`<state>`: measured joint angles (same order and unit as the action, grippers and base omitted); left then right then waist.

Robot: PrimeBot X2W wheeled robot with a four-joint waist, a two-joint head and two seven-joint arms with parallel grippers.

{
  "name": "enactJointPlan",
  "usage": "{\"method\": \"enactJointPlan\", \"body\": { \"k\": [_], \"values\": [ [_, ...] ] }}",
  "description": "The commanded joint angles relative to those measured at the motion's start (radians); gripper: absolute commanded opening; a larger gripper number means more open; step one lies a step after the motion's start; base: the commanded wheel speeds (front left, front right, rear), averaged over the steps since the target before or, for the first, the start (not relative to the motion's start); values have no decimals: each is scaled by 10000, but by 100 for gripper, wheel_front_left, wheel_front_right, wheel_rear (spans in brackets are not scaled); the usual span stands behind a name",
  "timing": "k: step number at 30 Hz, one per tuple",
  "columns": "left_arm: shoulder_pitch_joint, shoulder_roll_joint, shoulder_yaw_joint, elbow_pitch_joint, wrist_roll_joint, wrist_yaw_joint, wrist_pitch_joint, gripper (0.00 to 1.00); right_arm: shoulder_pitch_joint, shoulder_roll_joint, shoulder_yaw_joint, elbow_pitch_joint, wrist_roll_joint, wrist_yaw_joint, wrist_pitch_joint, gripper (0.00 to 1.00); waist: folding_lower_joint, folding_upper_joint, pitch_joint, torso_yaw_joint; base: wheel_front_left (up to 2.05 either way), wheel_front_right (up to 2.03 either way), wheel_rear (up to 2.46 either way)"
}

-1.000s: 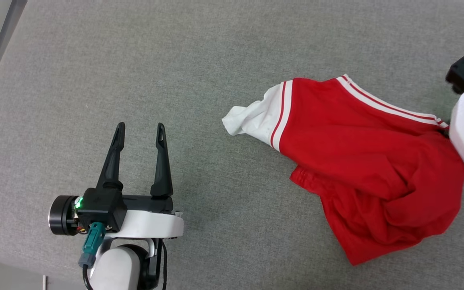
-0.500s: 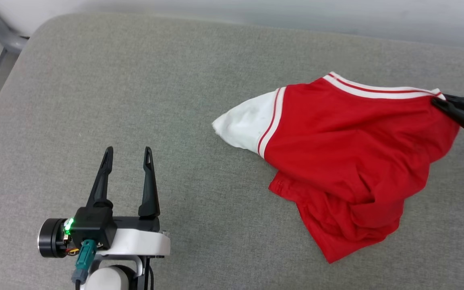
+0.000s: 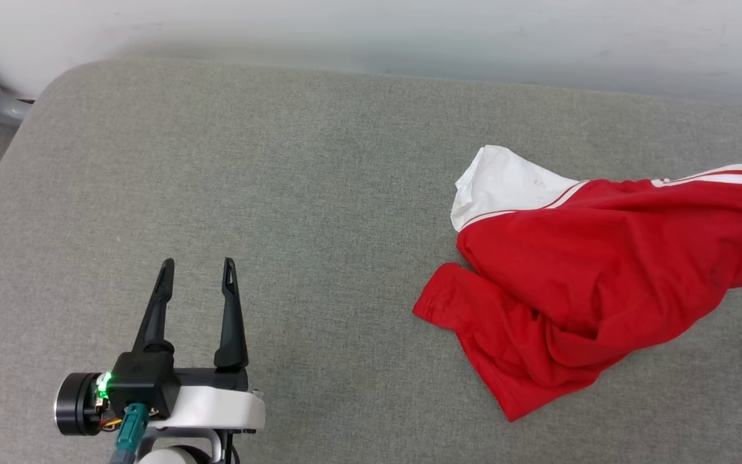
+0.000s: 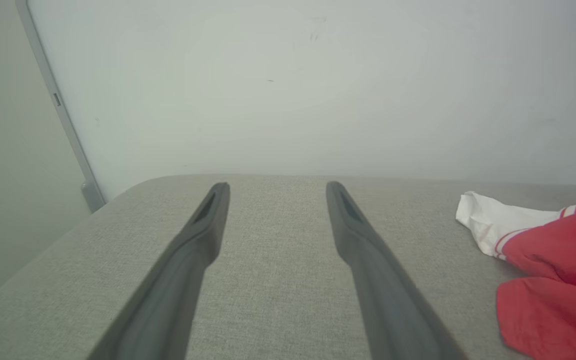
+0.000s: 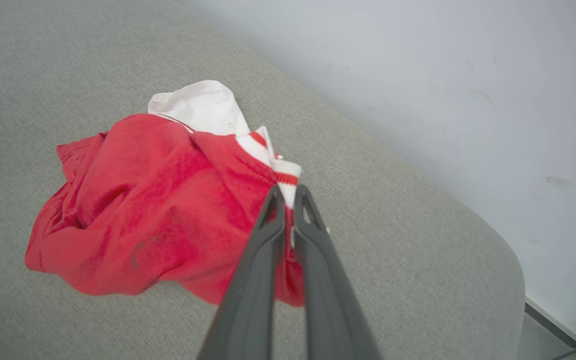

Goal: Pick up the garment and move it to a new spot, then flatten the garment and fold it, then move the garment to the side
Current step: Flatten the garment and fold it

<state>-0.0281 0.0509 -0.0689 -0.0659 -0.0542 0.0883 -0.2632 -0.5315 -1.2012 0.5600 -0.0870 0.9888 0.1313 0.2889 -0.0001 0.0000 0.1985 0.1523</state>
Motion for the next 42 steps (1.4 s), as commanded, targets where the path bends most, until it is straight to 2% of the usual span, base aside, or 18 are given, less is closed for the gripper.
{"method": "enactJointPlan", "body": {
  "k": [1, 7, 12, 17, 24, 29, 33, 34, 35, 36, 42],
  "values": [
    [15, -12, -36, -56, 24, 8, -21, 100, 336, 187, -378, -105, -153, -10, 140, 0, 1, 0, 36, 18, 0, 0, 0],
    [-317, -11, -281, -91, -117, 18, -21, 100, 764, 1109, -1650, -384, -824, -10, 1295, 0, 1, 0, 419, 256, 0, 0, 0],
    [-660, -11, -515, -5, -268, 69, -21, 100, -388, 2218, -1471, -261, -1536, -10, 2458, 0, 1, 0, 875, 656, 0, 0, 0],
    [-948, -12, -737, 41, -404, 196, -21, 100, -2347, 3646, -195, 822, -2133, -10, 3338, 0, 1, 0, 1336, 1069, 0, 0, 0],
    [-1298, -12, -940, 117, -600, 311, -21, 100, -4516, 5293, 2335, 3472, -2638, -10, 3864, 0, 1, 0, 1861, 1488, 0, 0, 0],
    [-1404, -14, -1049, 133, -636, 428, -21, 100, -4988, 5699, 4118, 4822, -2360, -10, 4024, 0, 1, 0, 1938, 1642, 0, 0, 0],
    [-1254, -12, -900, 137, -553, 501, -21, 100, -5082, 5749, 4778, 5263, -1766, -9, 3354, 0, 1, 0, 1802, 1511, 0, 0, 0],
    [-1200, -14, -846, 145, -525, 498, -21, 100, -5137, 5690, 4817, 5284, -1663, -9, 3041, 27, 1, 0, 1736, 1437, 0, 0, 0],
    [-1164, -12, -776, 151, -486, 466, -21, 100, -5134, 5621, 4822, 5295, -1519, -9, 2722, 84, 1, 0, 1656, 1361, 0, 0, 0],
    [-1118, -12, -702, 155, -428, 442, -21, 100, -5102, 5536, 4814, 5253, -1401, -9, 2366, 100, 1, 0, 1569, 1269, 0, 0, 0],
    [-921, -11, -303, 136, -178, 172, -21, 100, -4442, 4884, 4388, 4647, -1039, -10, -107, 100, 1, 0, 944, 638, 0, 0, 0]
  ]
}}
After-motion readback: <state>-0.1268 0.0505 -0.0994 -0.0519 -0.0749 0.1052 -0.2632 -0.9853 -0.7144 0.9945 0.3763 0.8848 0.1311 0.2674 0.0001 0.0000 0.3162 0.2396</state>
